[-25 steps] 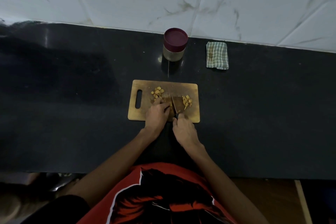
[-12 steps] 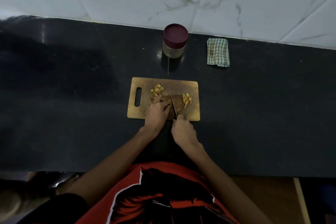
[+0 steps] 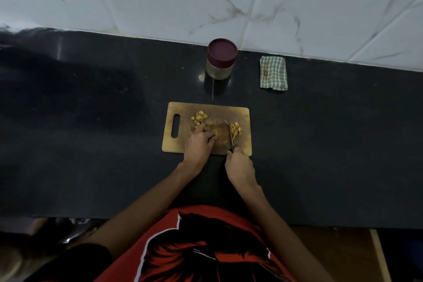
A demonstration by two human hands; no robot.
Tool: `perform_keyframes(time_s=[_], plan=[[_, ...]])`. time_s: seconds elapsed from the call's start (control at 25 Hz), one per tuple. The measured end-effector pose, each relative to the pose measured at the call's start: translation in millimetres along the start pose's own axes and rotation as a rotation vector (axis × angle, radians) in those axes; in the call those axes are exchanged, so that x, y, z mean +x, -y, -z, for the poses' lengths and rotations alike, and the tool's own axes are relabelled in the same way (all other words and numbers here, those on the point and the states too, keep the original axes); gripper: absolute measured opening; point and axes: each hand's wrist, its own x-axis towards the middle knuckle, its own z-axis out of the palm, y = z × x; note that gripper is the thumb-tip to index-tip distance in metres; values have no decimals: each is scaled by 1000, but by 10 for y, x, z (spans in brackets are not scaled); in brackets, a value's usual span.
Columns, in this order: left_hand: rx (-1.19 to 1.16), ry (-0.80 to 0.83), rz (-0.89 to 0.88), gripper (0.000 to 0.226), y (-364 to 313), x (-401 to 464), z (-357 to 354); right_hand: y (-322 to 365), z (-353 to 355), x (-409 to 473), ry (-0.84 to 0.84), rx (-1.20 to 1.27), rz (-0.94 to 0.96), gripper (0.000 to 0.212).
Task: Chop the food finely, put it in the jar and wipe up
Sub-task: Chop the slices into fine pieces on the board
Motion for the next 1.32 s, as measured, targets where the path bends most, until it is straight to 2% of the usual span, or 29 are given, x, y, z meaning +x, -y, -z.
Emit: perform_keyframes(time_s=[0.36,0.72,1.32], plan=[[-43,9,-16,26,50,-6,1,-78,16,-8,109,202,-80,25],[-36,15,-41,26,49,-14,21,87,-6,-19,121,23,68,29],[-50,26,-25,25,70,-2,-19,74,-77,21,93,-36,115,25]])
